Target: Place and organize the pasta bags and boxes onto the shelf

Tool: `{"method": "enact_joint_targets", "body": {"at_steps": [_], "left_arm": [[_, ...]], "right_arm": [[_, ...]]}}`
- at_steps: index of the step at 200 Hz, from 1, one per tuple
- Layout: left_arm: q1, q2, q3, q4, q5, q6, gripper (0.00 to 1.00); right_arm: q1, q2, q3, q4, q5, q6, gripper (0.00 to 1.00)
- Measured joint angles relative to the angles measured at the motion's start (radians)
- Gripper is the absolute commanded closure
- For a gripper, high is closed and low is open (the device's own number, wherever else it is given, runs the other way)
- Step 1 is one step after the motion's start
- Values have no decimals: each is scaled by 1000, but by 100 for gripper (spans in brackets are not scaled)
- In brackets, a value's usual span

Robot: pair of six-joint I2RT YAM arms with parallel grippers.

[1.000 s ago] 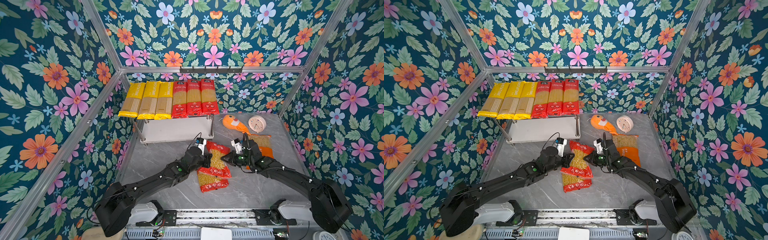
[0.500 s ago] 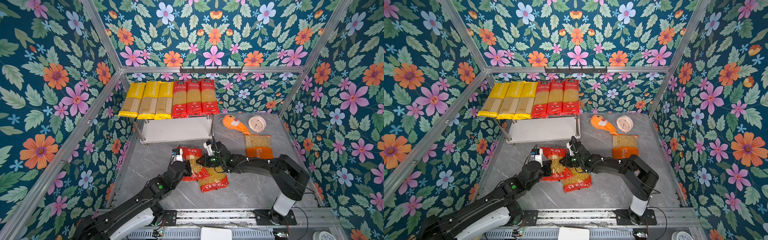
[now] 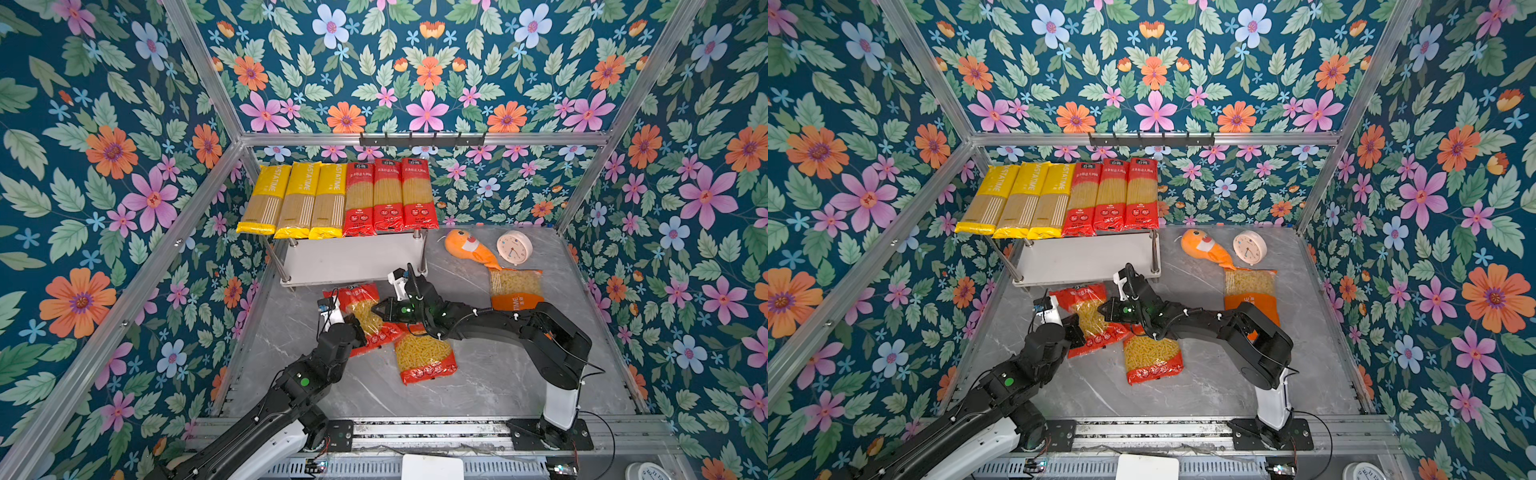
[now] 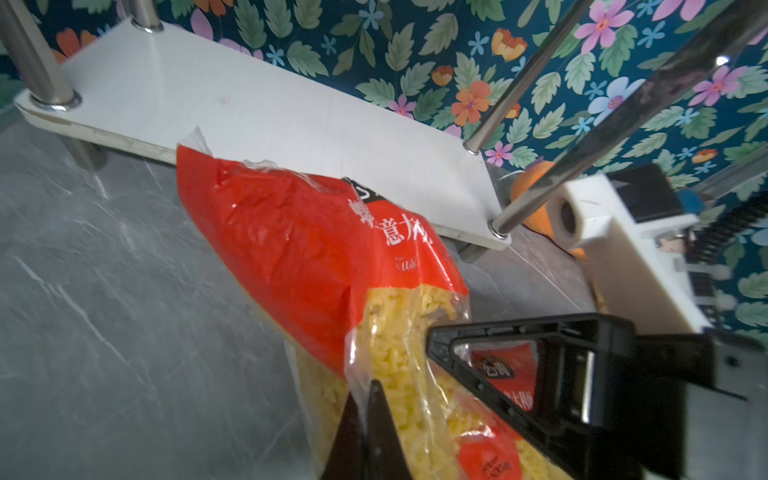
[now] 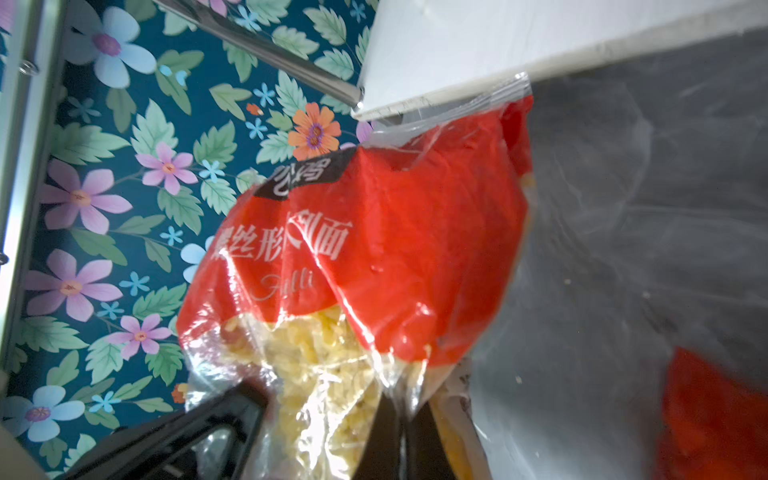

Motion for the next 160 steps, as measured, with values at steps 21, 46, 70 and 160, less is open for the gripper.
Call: {"method": "enact_joint_targets", "body": {"at_steps": [21,46,70,160], "left_arm": [[159,63,18,60,117,45,100],[264,164,53,144,232,93,100],[320,269,98,213,303,138,100],[480,563,206,383,348,221,72]], "right_arm": [[1,20,36,37,27,-34,100],[-11,63,79,63,64,-63,100],[-33,124,149,67,91,-82,100],[-78,363,463,6,179,-80,100]]}}
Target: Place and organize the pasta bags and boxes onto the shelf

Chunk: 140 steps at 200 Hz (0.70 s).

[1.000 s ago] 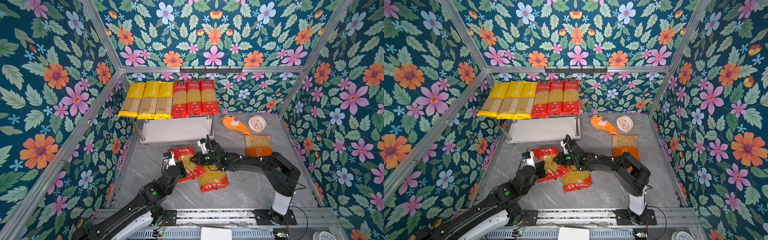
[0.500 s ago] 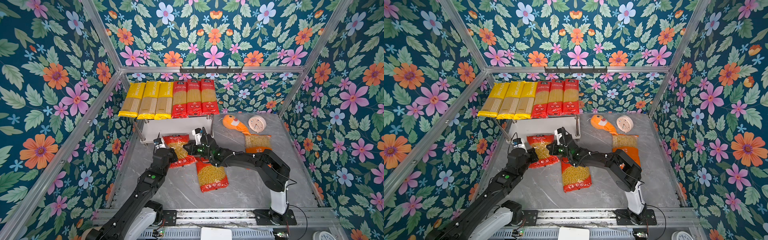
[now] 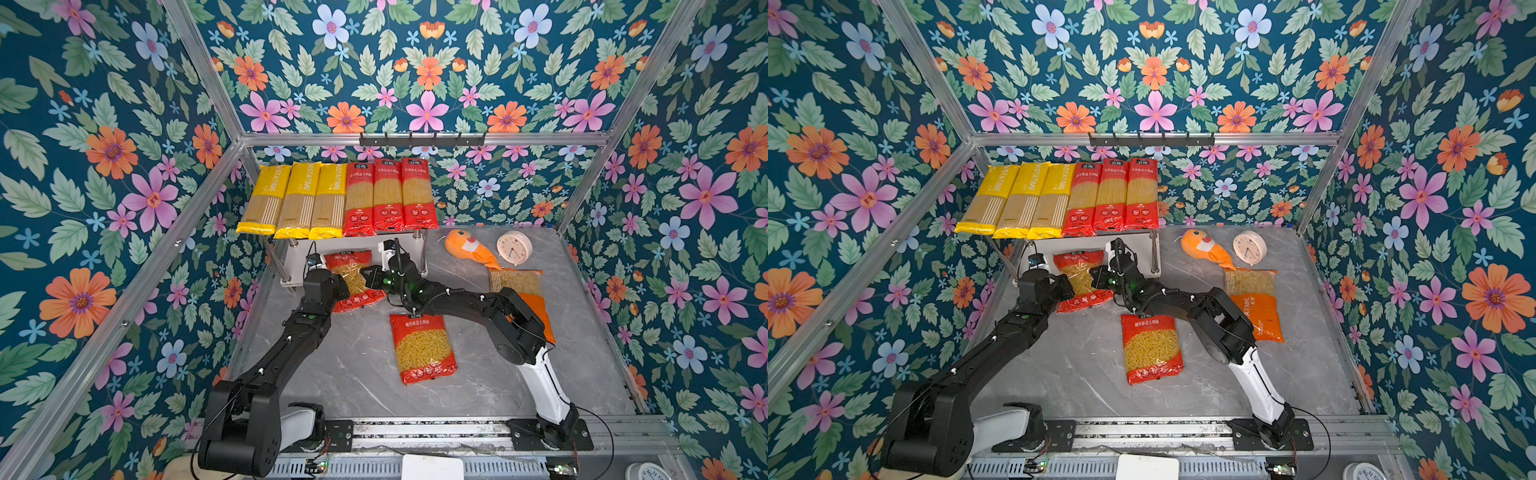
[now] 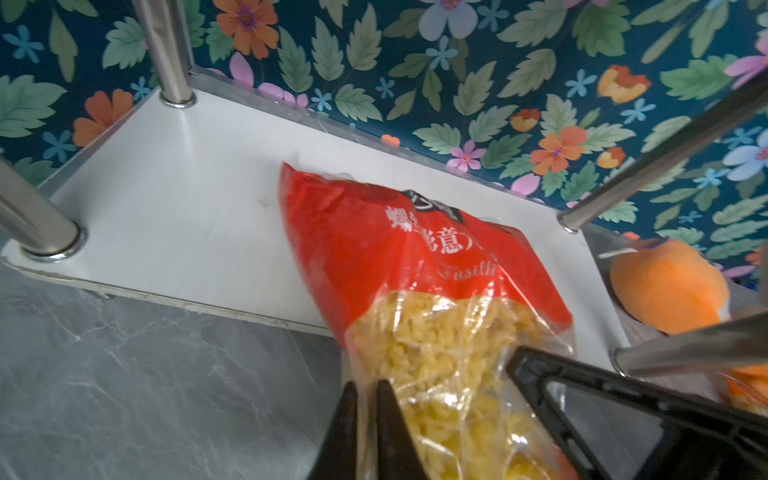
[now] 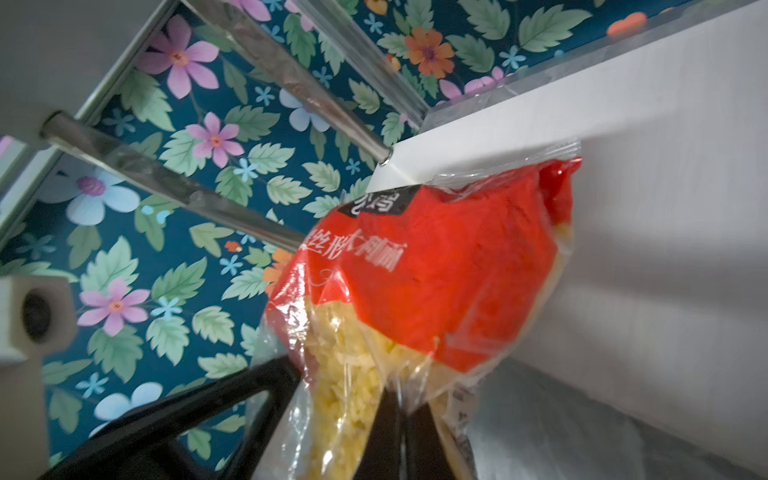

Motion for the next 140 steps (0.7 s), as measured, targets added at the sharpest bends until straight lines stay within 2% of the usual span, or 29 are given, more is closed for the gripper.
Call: {"method": "enact_joint_targets", "body": {"at_steps": [39,99,140], "left_arm": [[4,-73,-35,-11,26,-12,57],[6,-349,-245,-28,117,-164,33],[37,-451,-349,31,203,-272,26]], "right_arm": [[-17,39,45,-39,31,45,100],[-19,39,58,-66,26,163,100],[-21,43,88,-68,38,266,100]]}}
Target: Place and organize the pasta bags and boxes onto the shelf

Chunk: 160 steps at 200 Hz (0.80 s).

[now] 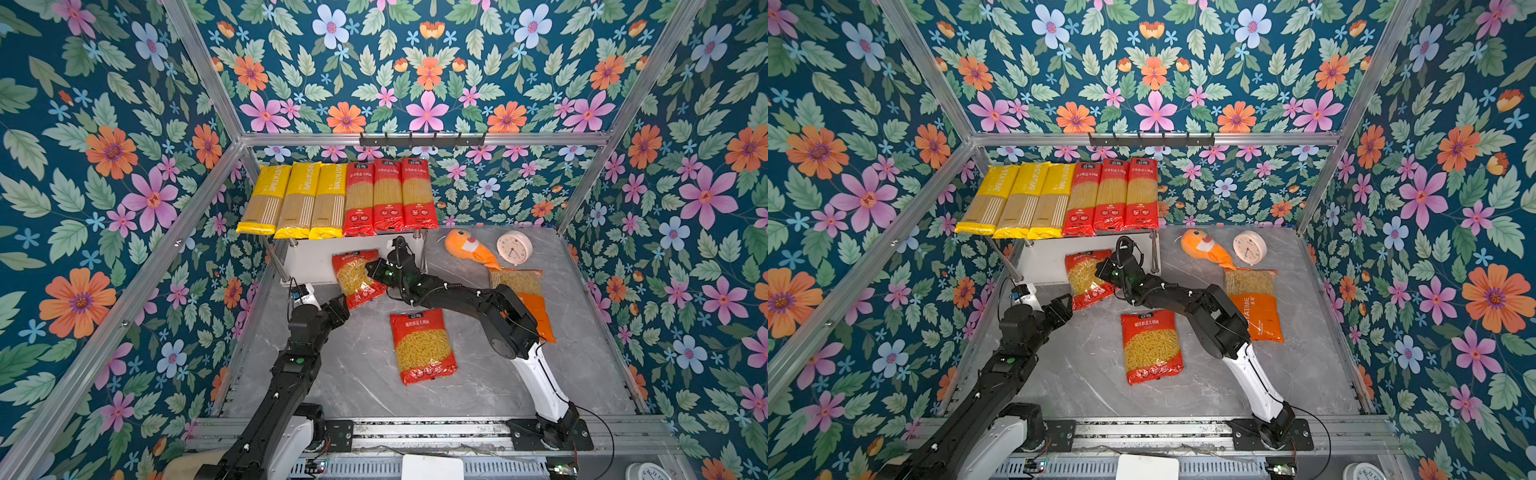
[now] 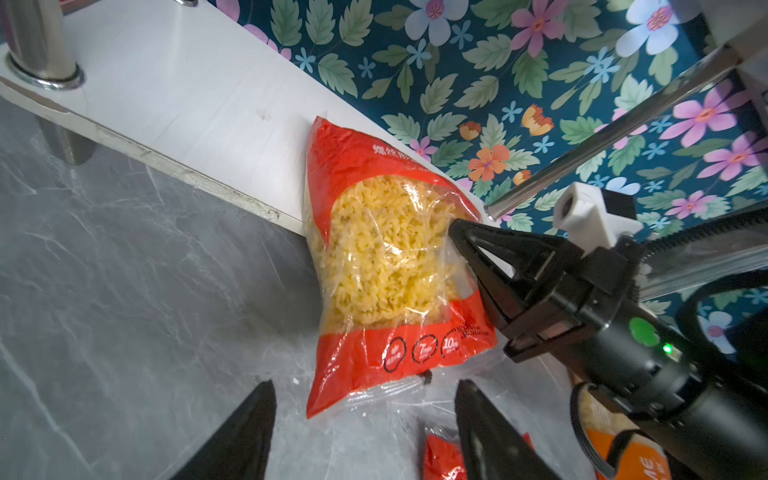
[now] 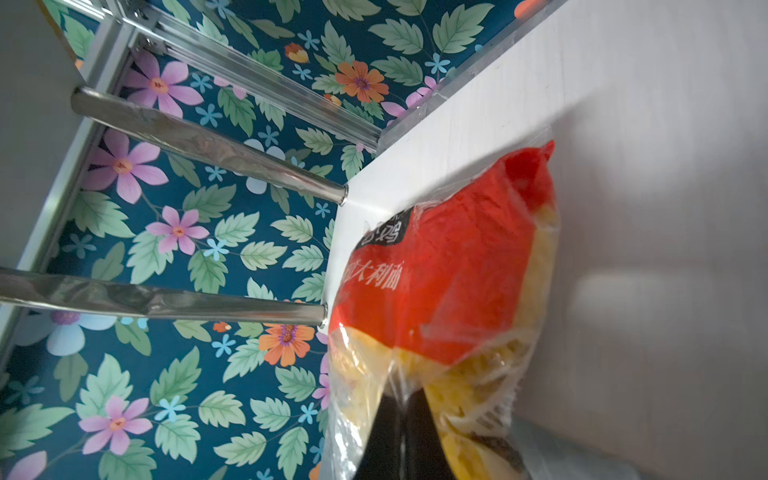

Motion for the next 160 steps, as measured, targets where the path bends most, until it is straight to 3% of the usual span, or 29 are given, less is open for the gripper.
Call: {"method": "enact_joint_targets", "body": {"at_steps": [59,146,160], "left_arm": [[49,-6,-76,122,56,-68,23],[102,-16,-112,187,21,-109,21],[116,-5,-116,187,21,-129,21]], "right_arm": [[-13,60,92,5,53,140,100],[15,312,527,-124,98,190,100],[26,354,603,-156,82,188,91]]}}
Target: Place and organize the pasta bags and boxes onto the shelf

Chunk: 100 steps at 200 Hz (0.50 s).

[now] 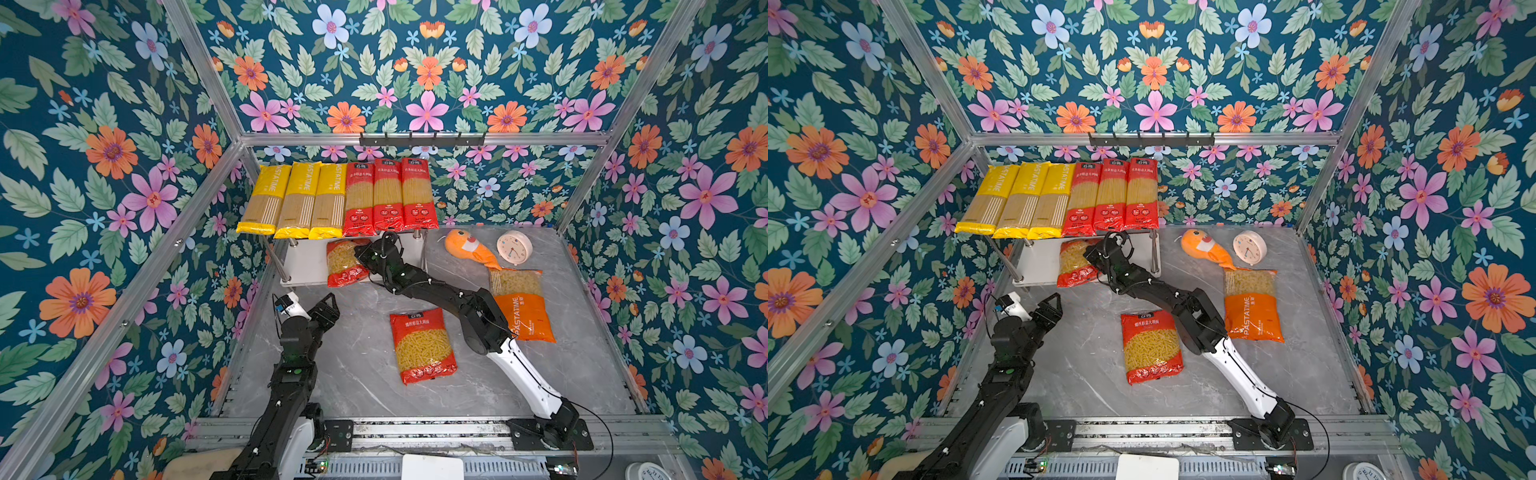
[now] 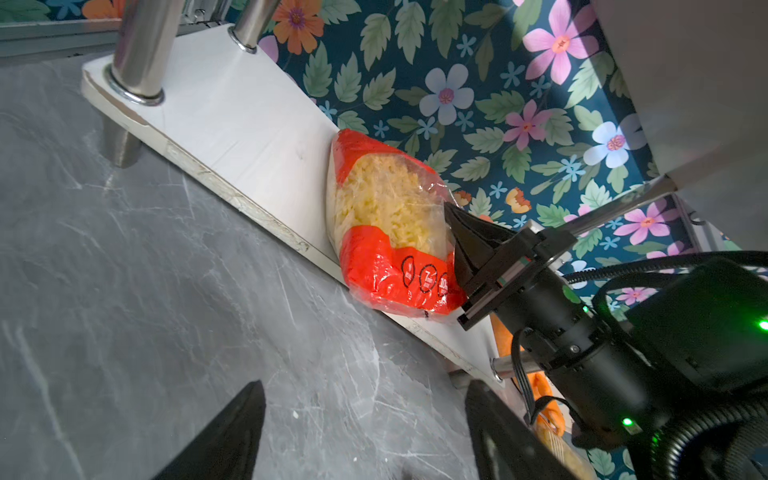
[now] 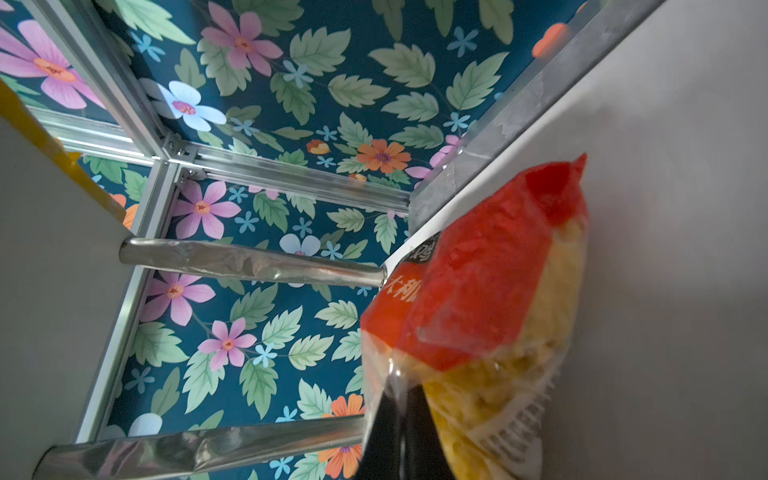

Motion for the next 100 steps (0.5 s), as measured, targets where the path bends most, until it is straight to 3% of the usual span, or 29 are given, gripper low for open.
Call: {"method": "enact_joint_targets", "body": {"at_steps": [41,58,100], "left_arm": [[56,29,-39,76,40,-50,19],[64,51,-66,149,65,-87,17],[68,201,-117,357,102,-171,13]], "right_arm": [[5,37,70,-74,-90,-17,53],[1,-22,-22,-81,-128,-49,48],[-6,-229,-304,-54,-198,-145,44]]}}
